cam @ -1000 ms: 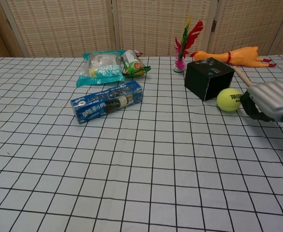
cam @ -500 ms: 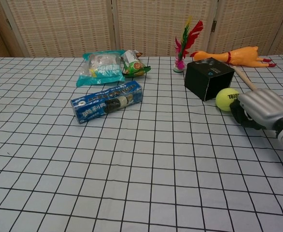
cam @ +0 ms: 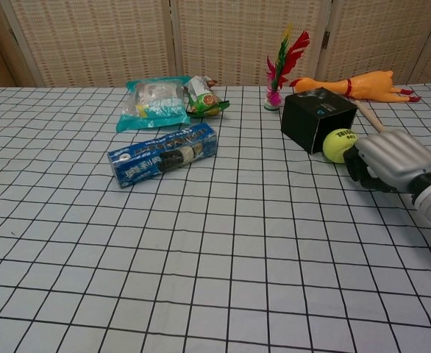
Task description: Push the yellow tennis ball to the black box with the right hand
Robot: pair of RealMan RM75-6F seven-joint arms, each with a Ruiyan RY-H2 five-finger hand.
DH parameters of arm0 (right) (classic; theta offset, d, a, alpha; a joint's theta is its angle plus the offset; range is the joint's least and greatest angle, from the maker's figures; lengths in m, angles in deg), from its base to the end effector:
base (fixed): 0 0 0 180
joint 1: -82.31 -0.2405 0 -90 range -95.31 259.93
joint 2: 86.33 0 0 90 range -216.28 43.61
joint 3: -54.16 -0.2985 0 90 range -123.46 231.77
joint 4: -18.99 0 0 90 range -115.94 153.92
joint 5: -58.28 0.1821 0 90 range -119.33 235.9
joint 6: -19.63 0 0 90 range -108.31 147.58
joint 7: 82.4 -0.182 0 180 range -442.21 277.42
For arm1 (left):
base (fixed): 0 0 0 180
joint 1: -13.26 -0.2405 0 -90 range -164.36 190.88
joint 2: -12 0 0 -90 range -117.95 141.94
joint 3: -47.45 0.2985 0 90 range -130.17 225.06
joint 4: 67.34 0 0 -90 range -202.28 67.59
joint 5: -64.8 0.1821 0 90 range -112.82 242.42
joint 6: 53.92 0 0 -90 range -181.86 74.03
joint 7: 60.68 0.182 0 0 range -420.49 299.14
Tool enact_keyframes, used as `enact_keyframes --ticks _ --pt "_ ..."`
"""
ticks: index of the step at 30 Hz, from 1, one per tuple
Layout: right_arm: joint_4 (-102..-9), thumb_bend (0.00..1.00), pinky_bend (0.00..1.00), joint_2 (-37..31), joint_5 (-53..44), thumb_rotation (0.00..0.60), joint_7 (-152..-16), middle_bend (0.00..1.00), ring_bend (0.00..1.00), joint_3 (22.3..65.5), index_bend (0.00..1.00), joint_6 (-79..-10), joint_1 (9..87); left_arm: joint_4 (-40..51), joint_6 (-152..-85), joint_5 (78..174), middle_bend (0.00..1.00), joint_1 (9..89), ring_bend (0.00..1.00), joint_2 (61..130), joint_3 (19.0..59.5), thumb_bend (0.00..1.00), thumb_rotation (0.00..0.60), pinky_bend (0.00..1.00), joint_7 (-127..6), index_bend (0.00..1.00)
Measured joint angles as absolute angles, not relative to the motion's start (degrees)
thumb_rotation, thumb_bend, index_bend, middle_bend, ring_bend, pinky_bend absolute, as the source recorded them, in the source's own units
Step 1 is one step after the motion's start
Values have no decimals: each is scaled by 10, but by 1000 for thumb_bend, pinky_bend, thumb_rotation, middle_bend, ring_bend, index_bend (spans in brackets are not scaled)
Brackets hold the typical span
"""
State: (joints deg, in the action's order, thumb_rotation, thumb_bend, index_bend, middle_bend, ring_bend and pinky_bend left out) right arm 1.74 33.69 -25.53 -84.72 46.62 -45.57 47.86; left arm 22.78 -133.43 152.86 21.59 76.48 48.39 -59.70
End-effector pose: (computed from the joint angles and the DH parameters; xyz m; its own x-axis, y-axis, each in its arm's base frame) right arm -0.2811 -0.3998 -0.0675 0.6399 -0.0009 0.7685 -0.7504 -0.2160 0.6246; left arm -0.3391 0.2268 0.1746 0.4545 0.1342 0.8806 0.8903 -0.0995 -0.4443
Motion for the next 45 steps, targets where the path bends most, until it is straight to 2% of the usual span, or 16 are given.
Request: enact_keyframes --ticks 3,8,17,19,21,24,27,31,37,41,45 --pt "16 998 493 334 -254 600 -850 463 295 467 501 -441 474 228 -1332 1528 87 217 101 765 484 476 600 323 -595 75" --pt "10 998 414 328 -259 600 -868 394 231 473 450 -440 471 227 -1328 1527 87 218 101 766 485 477 600 323 -592 75" --pt "-3 983 316 323 -262 600 -879 364 198 475 416 -448 464 227 -1329 1528 86 218 101 767 485 476 600 323 -592 75" --pt "-5 896 313 322 -260 600 -883 363 195 472 416 -447 461 227 -1329 1527 86 218 101 767 485 475 600 323 -593 75" --pt "-5 703 308 320 -257 600 -885 361 191 470 416 -444 459 227 -1328 1526 86 218 101 767 485 476 600 323 -592 76" --pt "-5 506 305 320 -253 600 -888 357 187 464 416 -443 455 226 -1326 1524 86 219 101 767 485 476 600 323 -591 75" --pt "-5 372 299 319 -249 600 -892 348 180 461 416 -439 452 226 -1324 1523 87 220 100 768 485 476 600 323 -589 75" --pt "-5 284 281 317 -246 600 -901 328 164 459 408 -430 448 227 -1321 1521 87 220 101 769 485 476 600 323 -586 76" --pt "-4 222 252 313 -244 600 -922 300 143 458 369 -418 442 227 -1320 1519 87 221 101 769 485 476 600 323 -581 75" --pt "-2 158 215 313 -244 600 -934 224 79 459 281 -407 437 227 -1317 1516 87 221 101 770 485 476 600 323 -579 76" --pt "-2 108 121 311 -245 600 -954 99 2 461 156 -393 431 227 -1314 1513 86 222 101 771 484 477 600 323 -576 75"
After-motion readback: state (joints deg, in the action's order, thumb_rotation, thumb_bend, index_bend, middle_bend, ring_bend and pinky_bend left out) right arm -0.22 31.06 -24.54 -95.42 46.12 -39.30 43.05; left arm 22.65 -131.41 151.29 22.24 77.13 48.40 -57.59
